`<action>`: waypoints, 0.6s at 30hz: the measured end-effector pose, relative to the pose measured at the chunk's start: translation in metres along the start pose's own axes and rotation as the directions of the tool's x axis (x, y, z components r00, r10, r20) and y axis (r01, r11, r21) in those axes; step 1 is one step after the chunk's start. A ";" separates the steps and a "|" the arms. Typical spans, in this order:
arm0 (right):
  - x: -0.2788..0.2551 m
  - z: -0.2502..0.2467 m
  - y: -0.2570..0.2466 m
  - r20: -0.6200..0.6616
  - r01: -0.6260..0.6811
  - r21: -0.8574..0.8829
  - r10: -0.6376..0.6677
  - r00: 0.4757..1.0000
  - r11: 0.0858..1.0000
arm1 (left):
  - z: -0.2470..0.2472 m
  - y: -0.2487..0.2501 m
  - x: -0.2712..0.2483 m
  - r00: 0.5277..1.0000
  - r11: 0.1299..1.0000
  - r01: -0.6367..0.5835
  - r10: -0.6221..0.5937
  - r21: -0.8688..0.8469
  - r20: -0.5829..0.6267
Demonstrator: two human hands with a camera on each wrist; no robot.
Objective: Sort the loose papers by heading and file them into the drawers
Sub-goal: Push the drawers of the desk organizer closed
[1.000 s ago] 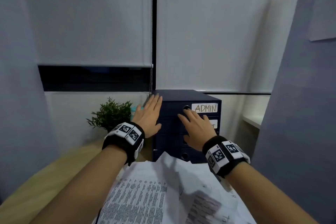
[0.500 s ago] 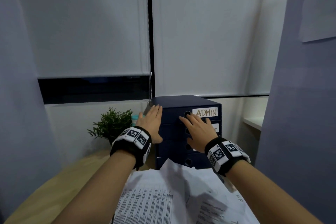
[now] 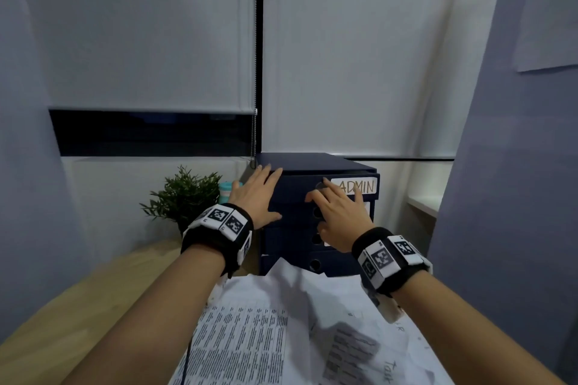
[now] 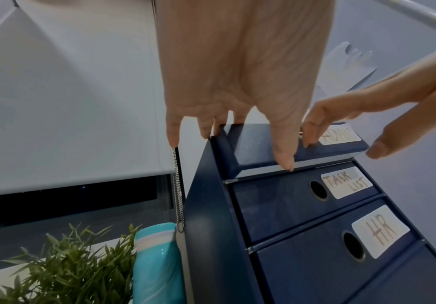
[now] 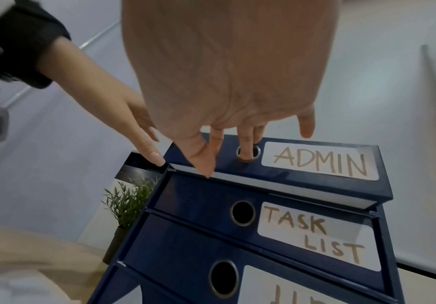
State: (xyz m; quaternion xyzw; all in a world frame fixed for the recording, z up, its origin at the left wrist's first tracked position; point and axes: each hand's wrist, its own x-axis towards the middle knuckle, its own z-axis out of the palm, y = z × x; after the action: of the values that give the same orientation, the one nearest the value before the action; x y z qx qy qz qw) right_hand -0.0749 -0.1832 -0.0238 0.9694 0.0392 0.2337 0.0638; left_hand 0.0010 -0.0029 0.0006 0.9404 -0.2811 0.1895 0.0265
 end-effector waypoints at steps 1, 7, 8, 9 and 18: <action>-0.002 -0.002 0.001 -0.014 0.004 -0.005 -0.004 1.000 1.000 | -0.001 0.001 0.001 1.000 1.000 -0.004 0.004 -0.020 -0.017; -0.016 -0.008 -0.004 -0.165 -0.023 0.015 0.026 0.986 1.000 | -0.001 0.002 -0.002 0.997 0.996 -0.037 0.030 -0.085 -0.075; -0.020 -0.006 -0.006 -0.259 -0.024 0.007 0.025 0.966 1.000 | -0.002 0.001 -0.002 0.996 0.995 -0.045 0.037 -0.087 -0.086; -0.024 -0.003 -0.008 -0.350 -0.022 -0.014 0.015 0.937 1.000 | -0.002 0.001 -0.001 0.995 0.995 -0.051 0.043 -0.088 -0.095; -0.018 0.049 -0.007 0.057 -0.024 -0.037 0.026 0.998 0.999 | -0.001 -0.002 -0.003 0.994 0.998 -0.048 0.043 -0.051 -0.098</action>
State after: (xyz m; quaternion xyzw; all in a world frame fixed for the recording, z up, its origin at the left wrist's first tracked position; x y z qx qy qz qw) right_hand -0.0688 -0.1828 -0.0757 0.9748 0.0211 0.2071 0.0797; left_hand -0.0001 0.0007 0.0004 0.9224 -0.3059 0.2277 0.0608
